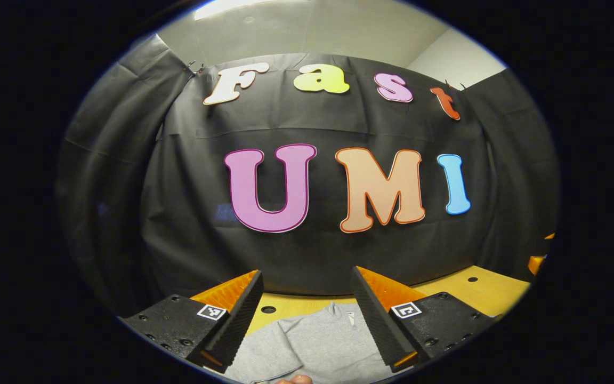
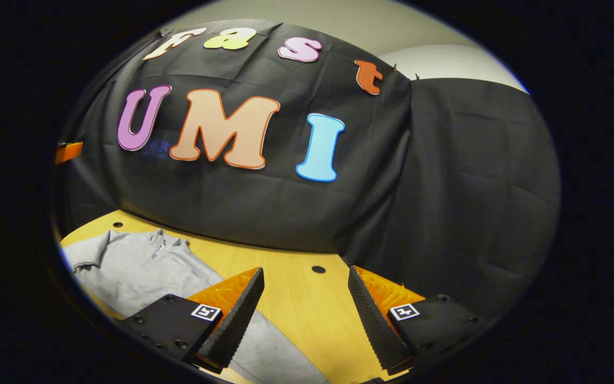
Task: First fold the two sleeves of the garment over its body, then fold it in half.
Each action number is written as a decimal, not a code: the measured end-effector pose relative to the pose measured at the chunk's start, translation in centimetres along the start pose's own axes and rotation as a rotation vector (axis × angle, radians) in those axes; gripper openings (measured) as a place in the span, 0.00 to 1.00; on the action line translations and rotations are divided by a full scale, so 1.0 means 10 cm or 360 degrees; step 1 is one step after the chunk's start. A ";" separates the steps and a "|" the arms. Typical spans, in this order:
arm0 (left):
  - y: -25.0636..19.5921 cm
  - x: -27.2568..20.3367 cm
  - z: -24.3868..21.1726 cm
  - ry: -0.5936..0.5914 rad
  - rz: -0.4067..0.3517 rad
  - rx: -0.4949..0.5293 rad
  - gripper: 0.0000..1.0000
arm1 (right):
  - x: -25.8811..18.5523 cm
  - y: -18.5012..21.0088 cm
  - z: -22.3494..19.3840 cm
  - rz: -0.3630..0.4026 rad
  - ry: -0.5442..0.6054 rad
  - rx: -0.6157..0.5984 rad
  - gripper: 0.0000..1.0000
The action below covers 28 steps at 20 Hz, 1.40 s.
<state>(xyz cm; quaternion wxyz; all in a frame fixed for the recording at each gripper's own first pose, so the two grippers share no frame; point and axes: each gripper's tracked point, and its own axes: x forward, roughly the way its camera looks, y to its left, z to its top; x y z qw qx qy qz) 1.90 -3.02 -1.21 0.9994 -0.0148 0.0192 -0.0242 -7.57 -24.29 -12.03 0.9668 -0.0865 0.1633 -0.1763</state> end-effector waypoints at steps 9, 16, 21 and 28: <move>-0.24 0.04 -0.07 0.0024 -0.0063 0.0008 0.99 | -0.21 -0.39 -1.14 -0.0063 0.0391 0.0016 1.00; -0.35 0.10 -0.12 0.0047 -0.0093 0.0016 0.96 | -0.53 -0.53 -1.99 -0.0060 0.0721 0.0000 1.00; -0.37 0.12 -0.19 0.0074 -0.0099 0.0017 0.96 | -0.73 -0.41 -2.45 0.0008 0.0944 0.0113 0.99; -0.32 0.16 -0.24 0.0092 -0.0080 0.0027 0.96 | -0.92 -0.31 -2.77 0.0058 0.1144 0.0237 0.99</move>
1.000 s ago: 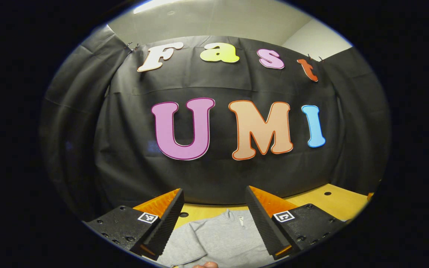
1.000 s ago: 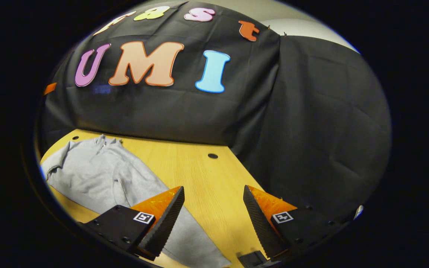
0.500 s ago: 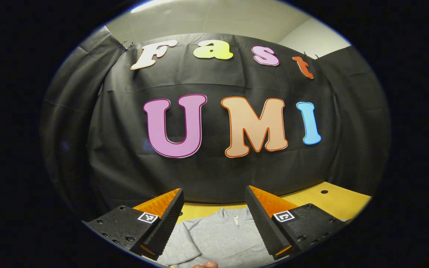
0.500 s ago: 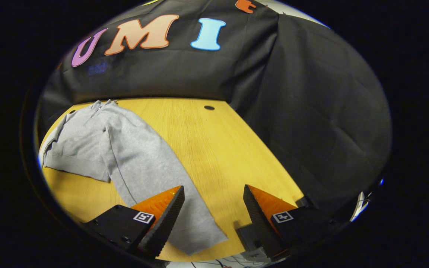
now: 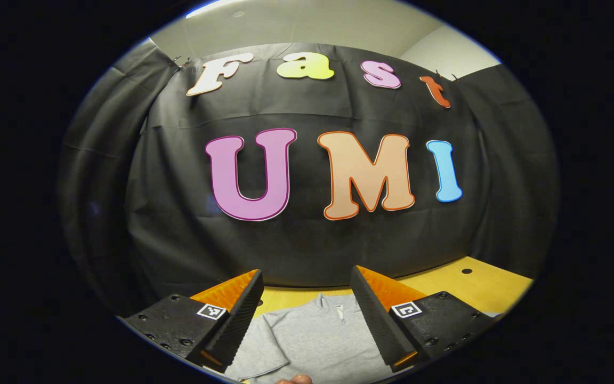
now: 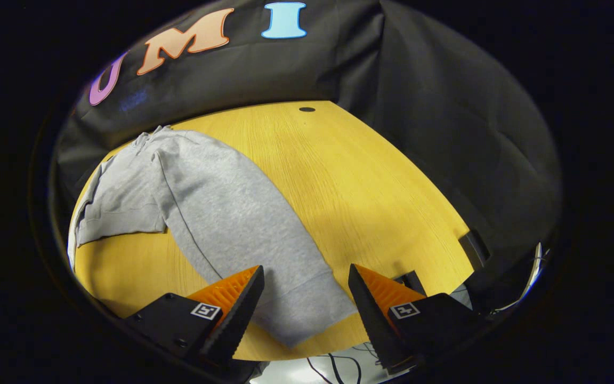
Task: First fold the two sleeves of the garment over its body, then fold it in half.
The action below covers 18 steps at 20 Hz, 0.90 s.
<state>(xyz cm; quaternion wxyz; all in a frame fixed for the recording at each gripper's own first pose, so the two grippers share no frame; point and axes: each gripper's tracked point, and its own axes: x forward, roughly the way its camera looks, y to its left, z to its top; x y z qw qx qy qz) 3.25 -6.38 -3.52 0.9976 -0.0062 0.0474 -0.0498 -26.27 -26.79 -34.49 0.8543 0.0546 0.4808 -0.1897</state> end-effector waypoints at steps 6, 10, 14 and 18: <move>0.02 0.01 -0.02 0.0008 0.0011 0.0001 0.96 | 0.04 0.05 -0.18 0.0043 0.0146 0.0090 0.95; 0.01 0.00 -0.04 0.0015 0.0006 -0.0008 0.96 | 0.07 0.09 -0.14 0.0070 0.0168 0.0134 0.52; 0.02 -0.01 -0.01 0.0006 0.0014 -0.0014 0.96 | 0.10 0.14 -0.12 0.0050 0.0210 0.0132 0.10; 0.13 -0.04 -0.02 0.0001 0.0053 -0.0004 0.96 | 0.02 0.24 0.09 0.0079 0.0134 0.0188 0.04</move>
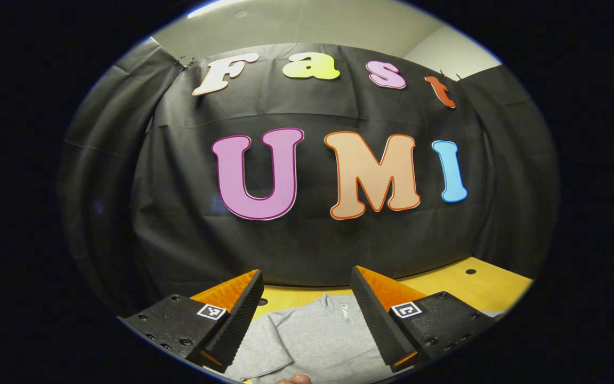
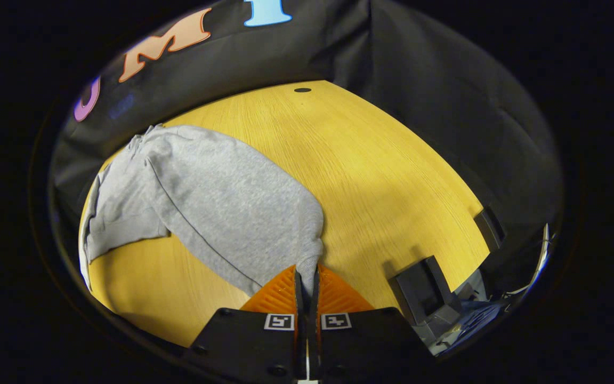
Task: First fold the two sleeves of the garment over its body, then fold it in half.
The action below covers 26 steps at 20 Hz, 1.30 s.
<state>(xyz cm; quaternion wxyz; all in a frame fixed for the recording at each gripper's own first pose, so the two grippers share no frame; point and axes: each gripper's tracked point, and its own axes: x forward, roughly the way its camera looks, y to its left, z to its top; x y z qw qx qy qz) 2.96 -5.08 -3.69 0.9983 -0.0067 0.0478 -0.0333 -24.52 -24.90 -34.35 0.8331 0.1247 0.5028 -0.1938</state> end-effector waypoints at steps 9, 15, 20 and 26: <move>0.32 -0.10 -0.02 0.0003 0.0101 0.0003 0.99 | -0.13 0.57 0.80 0.0242 -0.0193 0.0085 0.04; 0.71 -0.19 -0.12 0.0038 0.0224 -0.0003 0.96 | -0.11 1.12 1.30 0.0398 -0.0250 0.0075 0.04; 1.04 -0.30 -0.15 0.0048 0.0329 -0.0006 0.96 | -0.11 1.62 1.71 0.0509 -0.0324 0.0030 0.04; 1.43 -0.44 -0.13 0.0045 0.0451 0.0017 0.96 | -0.11 2.19 2.14 0.0639 -0.0375 0.0057 0.04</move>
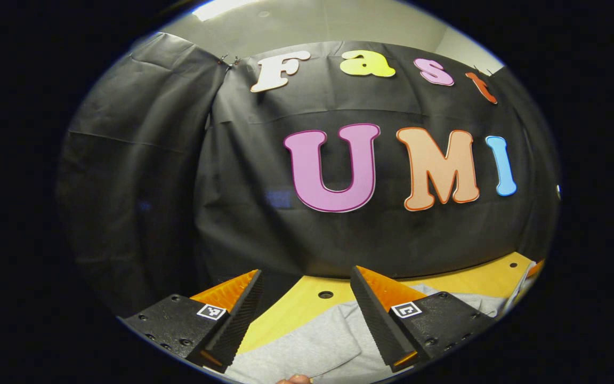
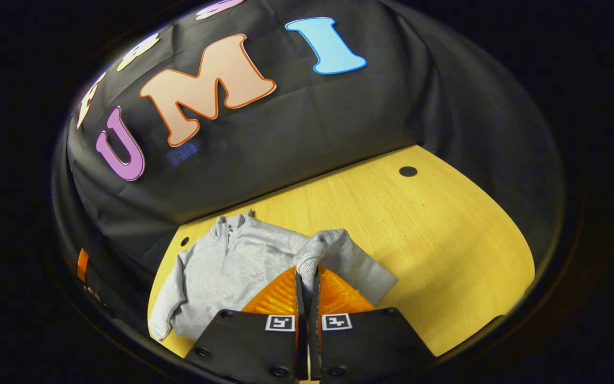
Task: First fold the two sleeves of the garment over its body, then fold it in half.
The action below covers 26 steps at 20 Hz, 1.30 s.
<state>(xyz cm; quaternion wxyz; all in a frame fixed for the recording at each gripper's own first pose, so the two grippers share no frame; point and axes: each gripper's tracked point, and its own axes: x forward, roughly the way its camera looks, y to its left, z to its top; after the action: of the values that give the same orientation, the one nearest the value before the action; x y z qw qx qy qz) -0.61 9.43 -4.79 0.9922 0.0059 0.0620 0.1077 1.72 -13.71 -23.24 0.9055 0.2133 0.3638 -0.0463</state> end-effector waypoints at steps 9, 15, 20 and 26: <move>0.74 -0.23 -0.07 0.0022 0.0236 -0.0015 0.96 | 0.43 1.01 0.26 0.0225 -0.0045 -0.0092 0.04; 1.16 -0.43 -0.12 0.0041 0.0365 0.0003 0.96 | 0.69 1.64 0.24 0.0335 -0.0037 -0.0137 0.04; 1.48 -0.58 -0.20 0.0075 0.0461 0.0009 0.96 | 0.92 2.28 0.17 0.0441 -0.0014 -0.0188 0.04; 1.85 -0.74 -0.23 0.0092 0.0566 0.0023 0.96 | 1.09 3.03 -0.29 0.0576 0.0104 -0.0328 0.04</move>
<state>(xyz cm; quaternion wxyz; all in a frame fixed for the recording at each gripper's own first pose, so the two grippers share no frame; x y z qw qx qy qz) -12.06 25.92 -5.75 0.9552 0.0209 0.0892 0.2813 15.06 15.67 -21.86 0.9039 0.1828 0.3514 0.1615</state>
